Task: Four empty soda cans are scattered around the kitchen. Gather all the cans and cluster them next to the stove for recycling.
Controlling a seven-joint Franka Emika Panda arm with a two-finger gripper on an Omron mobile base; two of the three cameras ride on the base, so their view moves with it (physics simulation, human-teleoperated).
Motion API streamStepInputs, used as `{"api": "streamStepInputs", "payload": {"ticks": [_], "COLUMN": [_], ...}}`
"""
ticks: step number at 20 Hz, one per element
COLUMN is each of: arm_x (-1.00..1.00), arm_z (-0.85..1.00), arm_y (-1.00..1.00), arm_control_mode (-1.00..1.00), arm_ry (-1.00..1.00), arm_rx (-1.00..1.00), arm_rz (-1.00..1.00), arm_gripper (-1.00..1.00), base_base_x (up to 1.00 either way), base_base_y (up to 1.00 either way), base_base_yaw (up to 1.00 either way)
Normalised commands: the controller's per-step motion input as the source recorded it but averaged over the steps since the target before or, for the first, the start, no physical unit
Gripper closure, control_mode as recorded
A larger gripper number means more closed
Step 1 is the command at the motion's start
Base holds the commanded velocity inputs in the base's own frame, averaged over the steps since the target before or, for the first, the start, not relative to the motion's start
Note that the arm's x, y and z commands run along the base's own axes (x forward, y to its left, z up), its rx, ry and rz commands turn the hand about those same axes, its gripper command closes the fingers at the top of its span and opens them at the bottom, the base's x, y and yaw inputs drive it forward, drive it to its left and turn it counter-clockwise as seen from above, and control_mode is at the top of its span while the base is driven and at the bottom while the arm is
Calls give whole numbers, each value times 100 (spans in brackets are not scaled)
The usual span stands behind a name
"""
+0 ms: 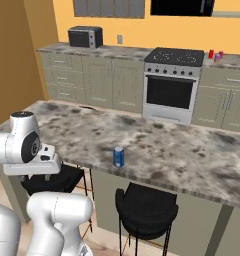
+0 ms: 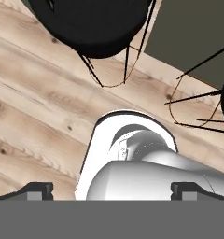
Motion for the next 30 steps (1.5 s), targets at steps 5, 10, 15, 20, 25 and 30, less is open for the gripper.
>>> {"api": "streamStepInputs", "payload": {"ticks": [5, 10, 15, 20, 25, 30], "arm_x": [22, 30, 35, 31, 21, 21], "arm_z": [14, 29, 25, 14, 1, 0], "arm_y": [-14, -22, -24, -38, -43, -42], "arm_control_mode": [-100, -100, -100, -100, -100, -100], "arm_ry": [0, 0, 0, 5, 0, 0], "arm_rx": [6, 1, -6, -8, -8, -7], "arm_rz": [-9, -18, -27, -20, -12, -3], "arm_gripper": [-100, -100, -100, -100, -100, -100], "base_base_x": [2, 0, 0, 0, 0, 0], "base_base_y": [-1, 0, 0, 0, 0, 0], "base_base_yaw": [0, 0, 0, 0, 0, 0]}}
